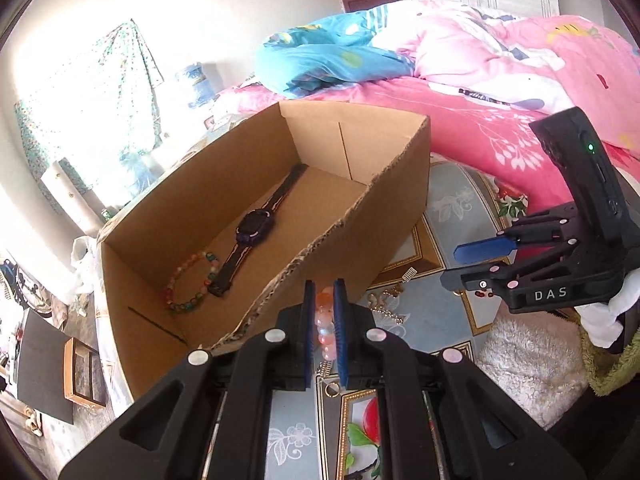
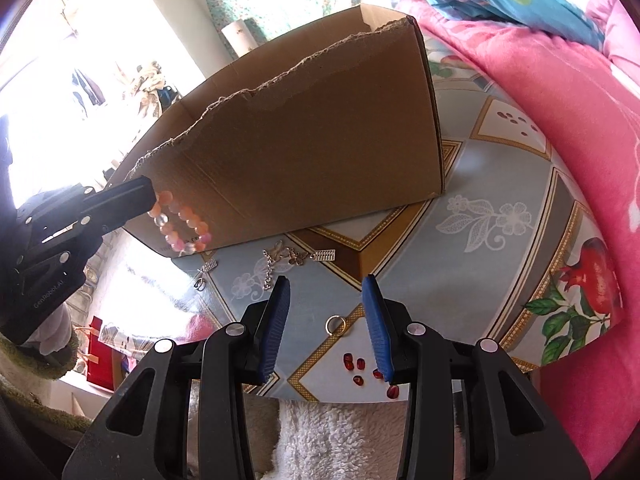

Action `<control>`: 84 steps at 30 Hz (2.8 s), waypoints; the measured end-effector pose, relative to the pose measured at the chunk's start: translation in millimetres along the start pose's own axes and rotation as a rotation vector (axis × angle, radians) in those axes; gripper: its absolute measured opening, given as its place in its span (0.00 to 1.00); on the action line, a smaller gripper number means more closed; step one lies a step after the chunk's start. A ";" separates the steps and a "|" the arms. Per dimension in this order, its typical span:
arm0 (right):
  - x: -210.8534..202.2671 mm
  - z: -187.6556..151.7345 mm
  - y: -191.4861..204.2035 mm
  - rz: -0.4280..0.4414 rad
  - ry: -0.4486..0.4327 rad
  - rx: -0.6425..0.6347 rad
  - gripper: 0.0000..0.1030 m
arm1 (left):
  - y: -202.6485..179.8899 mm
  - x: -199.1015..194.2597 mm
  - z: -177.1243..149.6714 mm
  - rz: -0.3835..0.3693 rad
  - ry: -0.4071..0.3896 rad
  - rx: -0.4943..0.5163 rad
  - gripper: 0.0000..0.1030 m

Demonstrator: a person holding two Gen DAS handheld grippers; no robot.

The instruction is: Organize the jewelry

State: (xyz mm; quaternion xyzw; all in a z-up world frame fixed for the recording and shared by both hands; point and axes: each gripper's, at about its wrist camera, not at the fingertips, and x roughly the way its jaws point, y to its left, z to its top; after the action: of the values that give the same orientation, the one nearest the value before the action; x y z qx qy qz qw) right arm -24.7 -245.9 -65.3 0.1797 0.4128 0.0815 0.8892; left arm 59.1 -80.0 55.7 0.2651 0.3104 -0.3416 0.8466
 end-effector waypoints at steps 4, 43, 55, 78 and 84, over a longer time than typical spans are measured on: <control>-2.2 -1.8 2.1 0.008 0.000 -0.009 0.36 | 12.7 -12.5 -11.0 0.023 0.018 -0.076 0.08; 4.4 -14.3 15.9 -0.106 0.046 -0.141 0.27 | 57.4 -9.9 -89.7 0.025 0.084 -0.490 0.24; 13.7 -15.6 15.5 -0.173 0.066 -0.199 0.08 | 17.2 9.8 -82.8 -0.066 0.105 -0.426 0.24; 37.6 -3.1 41.9 -0.066 0.074 -0.198 0.09 | 9.6 20.0 -82.8 -0.060 0.121 -0.396 0.24; 31.9 -2.4 44.0 -0.050 0.063 -0.174 0.10 | 9.7 26.2 -79.8 -0.049 0.126 -0.386 0.24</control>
State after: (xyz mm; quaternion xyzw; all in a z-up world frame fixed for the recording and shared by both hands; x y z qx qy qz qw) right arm -5.9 -195.4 -72.2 0.0889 0.4361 0.1007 0.8898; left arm 53.9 -32.0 -13.6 0.1113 0.4287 -0.2792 0.8520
